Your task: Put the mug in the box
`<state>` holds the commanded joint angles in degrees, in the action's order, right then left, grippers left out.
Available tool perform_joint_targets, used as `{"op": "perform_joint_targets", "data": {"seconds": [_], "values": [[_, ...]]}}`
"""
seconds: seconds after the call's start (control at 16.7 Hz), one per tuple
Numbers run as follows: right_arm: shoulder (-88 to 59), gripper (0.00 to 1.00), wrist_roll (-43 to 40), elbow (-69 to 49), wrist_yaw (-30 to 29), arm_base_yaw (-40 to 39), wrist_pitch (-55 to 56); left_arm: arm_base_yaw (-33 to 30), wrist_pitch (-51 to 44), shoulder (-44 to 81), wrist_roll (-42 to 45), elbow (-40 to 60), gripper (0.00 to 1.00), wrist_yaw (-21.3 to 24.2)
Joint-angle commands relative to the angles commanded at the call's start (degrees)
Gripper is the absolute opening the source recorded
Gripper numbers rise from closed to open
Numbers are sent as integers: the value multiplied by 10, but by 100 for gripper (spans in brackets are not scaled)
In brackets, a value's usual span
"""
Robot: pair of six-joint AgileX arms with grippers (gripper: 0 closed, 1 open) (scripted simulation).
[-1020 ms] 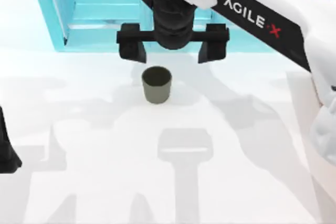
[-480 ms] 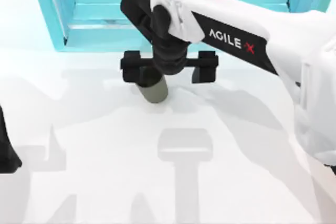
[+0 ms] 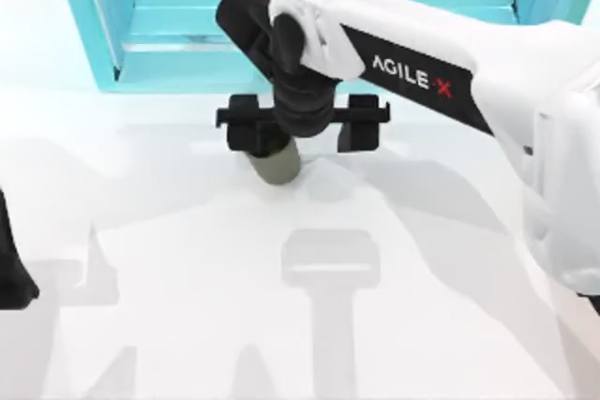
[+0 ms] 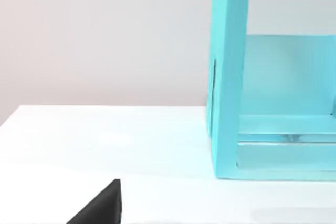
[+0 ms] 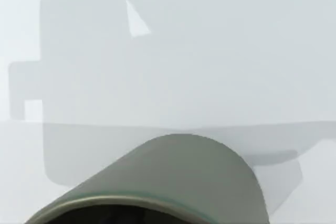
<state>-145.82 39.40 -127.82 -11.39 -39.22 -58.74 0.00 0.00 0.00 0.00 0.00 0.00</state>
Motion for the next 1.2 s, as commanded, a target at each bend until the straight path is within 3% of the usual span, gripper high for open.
{"op": "perform_joint_targets", "data": {"seconds": [0.54,1.2], "values": [[0,2,0,0,0,0,0,0,0,0,0,0,100,0],[9,0,-7,9,2,4,-3,0,0,0,0,0,100,0]]}}
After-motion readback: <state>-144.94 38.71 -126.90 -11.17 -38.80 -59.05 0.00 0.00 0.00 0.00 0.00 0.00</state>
